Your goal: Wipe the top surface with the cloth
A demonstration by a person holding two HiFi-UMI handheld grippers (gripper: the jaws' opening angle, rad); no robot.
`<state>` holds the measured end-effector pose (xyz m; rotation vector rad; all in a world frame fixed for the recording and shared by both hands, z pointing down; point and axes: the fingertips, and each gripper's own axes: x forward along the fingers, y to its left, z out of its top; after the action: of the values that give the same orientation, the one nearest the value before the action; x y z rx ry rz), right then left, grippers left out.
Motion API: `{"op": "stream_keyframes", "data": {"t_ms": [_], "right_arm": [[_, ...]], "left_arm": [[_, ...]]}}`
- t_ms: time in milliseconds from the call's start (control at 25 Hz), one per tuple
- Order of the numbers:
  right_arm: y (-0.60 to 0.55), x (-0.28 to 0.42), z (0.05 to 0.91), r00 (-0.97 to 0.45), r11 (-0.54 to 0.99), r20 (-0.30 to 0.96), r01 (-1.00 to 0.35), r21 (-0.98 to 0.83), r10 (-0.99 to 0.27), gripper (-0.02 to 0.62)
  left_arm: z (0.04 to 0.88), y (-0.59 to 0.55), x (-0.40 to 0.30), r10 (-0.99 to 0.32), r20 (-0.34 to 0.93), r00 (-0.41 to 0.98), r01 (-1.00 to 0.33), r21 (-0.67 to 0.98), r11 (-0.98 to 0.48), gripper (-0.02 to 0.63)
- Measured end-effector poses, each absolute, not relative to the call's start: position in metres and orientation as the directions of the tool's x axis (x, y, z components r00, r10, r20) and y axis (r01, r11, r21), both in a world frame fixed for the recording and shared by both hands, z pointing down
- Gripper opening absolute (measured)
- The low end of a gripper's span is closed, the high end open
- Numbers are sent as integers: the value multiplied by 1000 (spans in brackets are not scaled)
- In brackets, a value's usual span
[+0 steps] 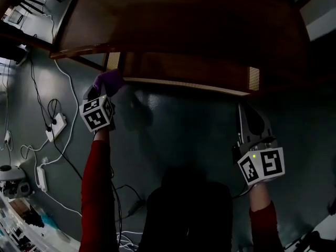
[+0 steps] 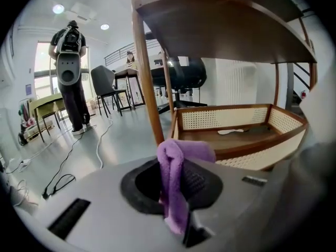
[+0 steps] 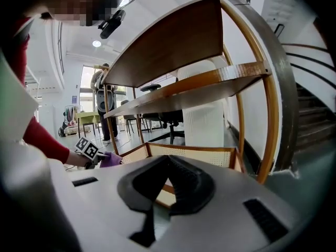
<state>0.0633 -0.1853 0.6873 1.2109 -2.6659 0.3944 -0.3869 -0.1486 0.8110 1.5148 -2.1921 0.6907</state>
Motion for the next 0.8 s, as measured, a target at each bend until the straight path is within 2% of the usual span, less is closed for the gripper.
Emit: {"op": "stream_keyframes", "data": {"t_ms": [360, 520, 800], "right_arm": [[-180, 74, 690, -634, 614, 275, -772, -165, -723, 12], [-178, 81, 671, -616, 591, 275, -787, -177, -738, 12], [-142, 78, 570, -596, 575, 311, -801, -166, -740, 12]], "left_arm": [[810, -130, -418, -692, 577, -433, -898, -217, 381, 57], [759, -107, -435, -713, 502, -490, -869, -214, 447, 57], [623, -59, -303, -870, 432, -236, -971, -75, 226, 57]]}}
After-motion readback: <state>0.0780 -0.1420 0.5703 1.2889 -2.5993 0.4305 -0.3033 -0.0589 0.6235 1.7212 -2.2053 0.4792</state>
